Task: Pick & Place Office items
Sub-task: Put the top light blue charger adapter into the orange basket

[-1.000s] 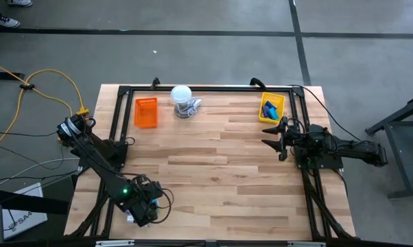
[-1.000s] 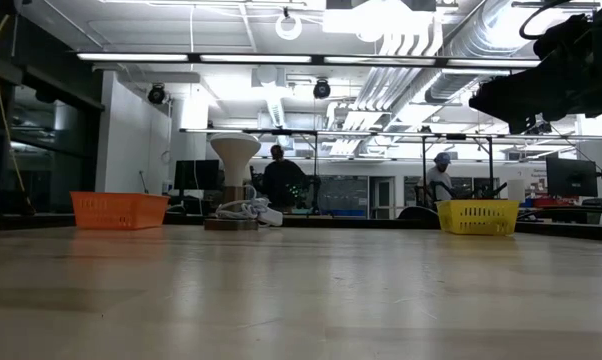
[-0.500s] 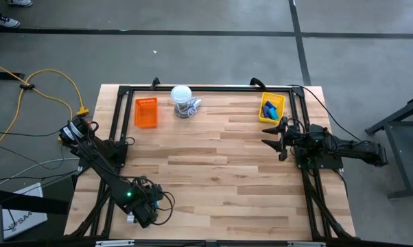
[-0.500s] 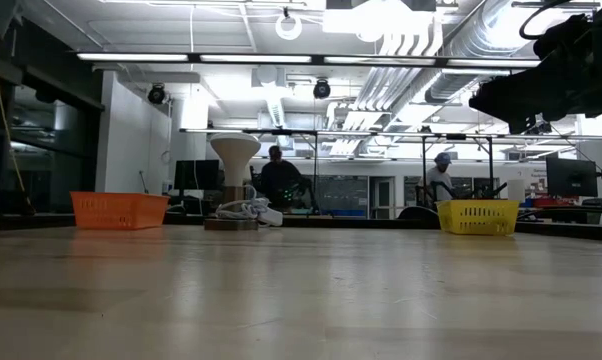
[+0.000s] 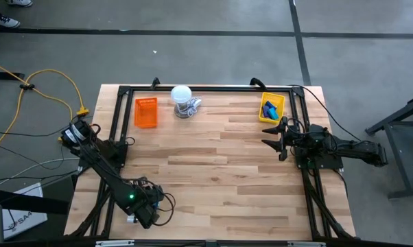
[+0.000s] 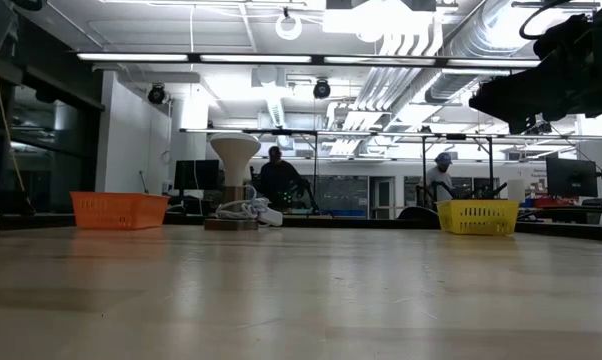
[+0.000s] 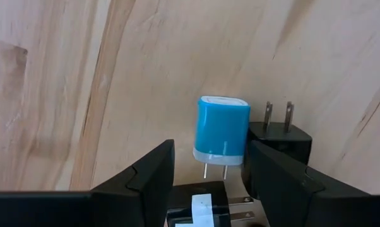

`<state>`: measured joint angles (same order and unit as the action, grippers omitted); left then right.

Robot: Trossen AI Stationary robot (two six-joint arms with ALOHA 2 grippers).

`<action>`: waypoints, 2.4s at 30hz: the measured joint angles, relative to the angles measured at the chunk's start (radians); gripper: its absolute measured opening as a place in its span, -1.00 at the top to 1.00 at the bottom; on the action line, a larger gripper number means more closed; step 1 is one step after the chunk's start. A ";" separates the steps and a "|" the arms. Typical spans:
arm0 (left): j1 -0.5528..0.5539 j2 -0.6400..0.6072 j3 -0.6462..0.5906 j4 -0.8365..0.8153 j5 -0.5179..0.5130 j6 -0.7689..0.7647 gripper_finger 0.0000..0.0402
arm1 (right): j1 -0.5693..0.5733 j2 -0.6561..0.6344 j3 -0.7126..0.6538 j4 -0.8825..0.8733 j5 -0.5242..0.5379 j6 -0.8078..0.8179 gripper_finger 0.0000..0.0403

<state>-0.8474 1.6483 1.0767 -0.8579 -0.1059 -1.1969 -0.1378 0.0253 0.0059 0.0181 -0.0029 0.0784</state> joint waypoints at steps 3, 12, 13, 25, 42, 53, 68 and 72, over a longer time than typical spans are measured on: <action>0.000 0.000 0.000 0.002 0.000 0.000 0.03 | 0.000 0.000 0.000 0.000 0.000 0.000 0.03; 0.003 0.037 0.000 0.013 0.009 0.021 0.03 | 0.000 0.000 0.000 0.000 0.000 0.000 0.03; 0.003 0.040 0.000 0.017 0.011 0.024 0.03 | 0.000 0.000 0.000 0.000 0.000 0.000 0.03; 0.024 0.041 0.000 0.017 -0.003 0.107 0.03 | 0.000 0.000 0.000 0.000 0.000 0.000 0.03; 0.047 0.051 0.000 0.015 0.021 0.118 0.03 | 0.000 0.000 0.000 0.000 0.000 0.000 0.03; 0.047 0.051 0.000 0.014 0.023 0.095 0.12 | 0.000 0.000 0.000 0.000 0.000 0.000 0.03; 0.047 0.051 0.001 0.007 0.023 0.074 0.41 | 0.000 0.000 0.000 0.000 0.000 0.000 0.03; 0.047 0.051 0.001 0.007 0.023 0.071 0.42 | 0.000 0.000 0.000 0.000 0.000 0.000 0.03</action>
<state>-0.8005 1.6989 1.0779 -0.8513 -0.0830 -1.1259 -0.1379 0.0250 0.0055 0.0181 -0.0029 0.0784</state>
